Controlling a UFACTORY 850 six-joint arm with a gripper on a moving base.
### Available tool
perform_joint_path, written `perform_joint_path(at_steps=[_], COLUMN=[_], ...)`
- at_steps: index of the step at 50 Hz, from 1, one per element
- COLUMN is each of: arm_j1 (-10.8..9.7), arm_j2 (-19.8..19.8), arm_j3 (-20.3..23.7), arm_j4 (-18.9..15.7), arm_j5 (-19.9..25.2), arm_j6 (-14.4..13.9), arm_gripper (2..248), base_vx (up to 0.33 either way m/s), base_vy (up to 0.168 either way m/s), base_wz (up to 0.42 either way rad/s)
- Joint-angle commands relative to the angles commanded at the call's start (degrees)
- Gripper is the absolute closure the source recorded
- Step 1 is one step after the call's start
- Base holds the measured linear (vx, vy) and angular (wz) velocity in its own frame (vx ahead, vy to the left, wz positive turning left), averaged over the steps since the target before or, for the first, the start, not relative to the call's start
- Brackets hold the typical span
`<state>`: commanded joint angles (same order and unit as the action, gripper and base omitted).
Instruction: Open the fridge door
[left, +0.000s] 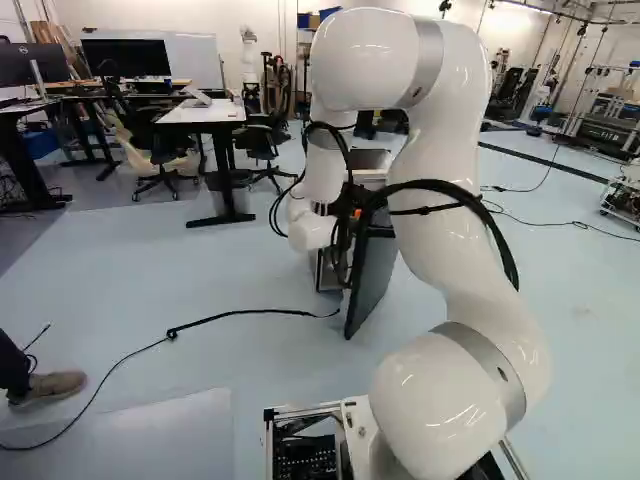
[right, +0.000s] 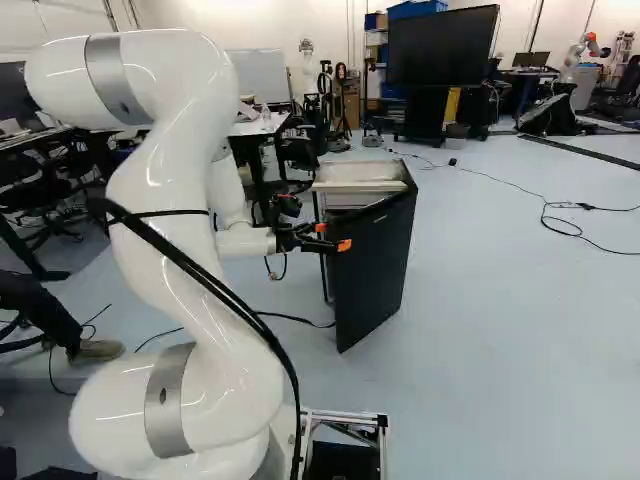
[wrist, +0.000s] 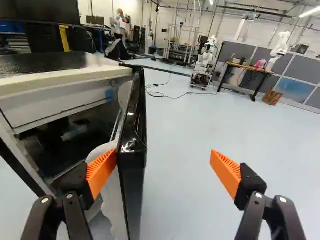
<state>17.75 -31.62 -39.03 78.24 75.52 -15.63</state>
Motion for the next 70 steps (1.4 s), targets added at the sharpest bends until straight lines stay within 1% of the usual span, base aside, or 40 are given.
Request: perform_joint_path(at_steps=[9, 16, 27, 38, 59, 70], arm_j1=[-0.5, -1.0, -2.6, -5.4, -11.2, -14.2], arm_j2=[1.4, 2.4, 3.5, 3.2, 1.4, 0.5], arm_j3=[2.6, 4.4, 6.3, 5.8, 2.5, 0.7], arm_j4=[0.3, 1.3, 3.2, 3.7, 3.8, 4.8], arm_j5=[0.1, 0.2, 0.5, 0.6, 0.6, 1.1], arm_j6=[0.0, 0.0, 0.0, 0.0, 0.0, 0.0], arm_gripper=[3, 3, 3, 3, 3, 3], base_vx=[0.000, 0.000, 0.000, 0.000, 0.000, 0.000], base_vy=[0.000, 0.000, 0.000, 0.000, 0.000, 0.000], base_wz=[0.000, 0.000, 0.000, 0.000, 0.000, 0.000])
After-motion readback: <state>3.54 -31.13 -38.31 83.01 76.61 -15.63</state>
